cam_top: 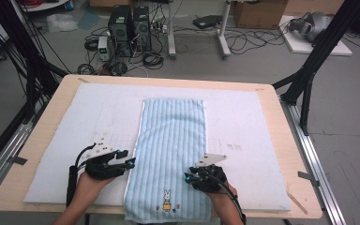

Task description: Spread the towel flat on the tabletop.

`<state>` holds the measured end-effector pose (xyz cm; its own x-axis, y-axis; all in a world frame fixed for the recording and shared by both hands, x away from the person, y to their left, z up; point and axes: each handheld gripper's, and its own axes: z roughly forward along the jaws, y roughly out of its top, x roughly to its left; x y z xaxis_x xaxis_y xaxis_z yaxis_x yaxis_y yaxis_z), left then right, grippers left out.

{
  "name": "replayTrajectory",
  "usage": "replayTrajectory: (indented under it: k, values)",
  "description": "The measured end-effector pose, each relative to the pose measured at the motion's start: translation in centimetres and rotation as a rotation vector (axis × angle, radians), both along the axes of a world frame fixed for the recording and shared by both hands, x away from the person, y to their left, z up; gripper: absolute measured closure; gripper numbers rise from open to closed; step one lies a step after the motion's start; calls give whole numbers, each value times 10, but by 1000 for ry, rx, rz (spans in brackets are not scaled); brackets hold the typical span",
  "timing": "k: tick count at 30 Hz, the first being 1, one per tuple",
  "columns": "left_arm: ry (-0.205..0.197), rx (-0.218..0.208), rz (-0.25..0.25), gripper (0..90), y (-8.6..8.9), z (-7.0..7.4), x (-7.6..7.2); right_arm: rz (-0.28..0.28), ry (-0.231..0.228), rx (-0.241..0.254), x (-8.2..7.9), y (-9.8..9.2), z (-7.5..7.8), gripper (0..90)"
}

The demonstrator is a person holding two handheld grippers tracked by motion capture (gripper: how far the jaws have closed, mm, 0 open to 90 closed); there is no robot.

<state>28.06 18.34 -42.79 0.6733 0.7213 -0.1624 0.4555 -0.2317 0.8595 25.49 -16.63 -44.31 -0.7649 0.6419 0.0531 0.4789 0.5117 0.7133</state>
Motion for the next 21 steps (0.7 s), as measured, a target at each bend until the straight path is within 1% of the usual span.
replayTrajectory:
  k: [1,2,3,4,6,7,8,9,10,11,12,13,14,15,16,17,18,20,21]
  values:
    - [-1,-1,3,532,0,1,4,19,12,-4,0,-1,1,837]
    - [-2,-3,4,532,-1,2,8,36,22,-11,-1,-2,2,861]
    - [3,-8,4,532,-1,3,11,61,20,-20,-2,-3,3,867]
    - [3,-10,8,532,-1,4,15,85,29,-25,-4,-4,3,870]
    - [2,-10,14,531,0,5,24,133,58,-18,-7,-9,4,870]
    - [7,-18,18,530,0,5,28,154,66,-12,-9,-11,4,869]
    - [11,-21,21,527,1,6,33,168,79,-10,-10,-13,5,864]
    - [12,-26,24,527,1,6,38,174,76,-4,-10,-15,4,850]
    - [15,-34,29,526,1,5,42,176,82,7,-9,-16,5,810]
    - [20,-41,36,525,1,5,47,173,85,23,-7,-18,5,749]
    - [11,-41,41,522,1,5,51,155,76,47,-4,-20,6,682]
    - [12,-34,47,522,0,5,56,126,69,80,1,-22,7,641]
    - [11,-28,50,520,-1,5,61,96,48,106,6,-26,9,563]
    - [9,-28,59,520,-2,5,67,43,21,117,12,-29,11,497]
    - [12,-23,57,520,-3,5,73,-13,-2,124,19,-34,12,503]
    - [11,-24,69,520,-5,5,78,-61,-23,127,26,-38,13,494]
    - [19,-24,72,520,-6,5,84,-114,-42,126,33,-42,14,495]
    - [16,-24,85,521,-8,3,95,-184,-59,130,52,-49,14,494]
    - [26,-18,87,523,-9,1,101,-219,-73,121,60,-51,14,496]
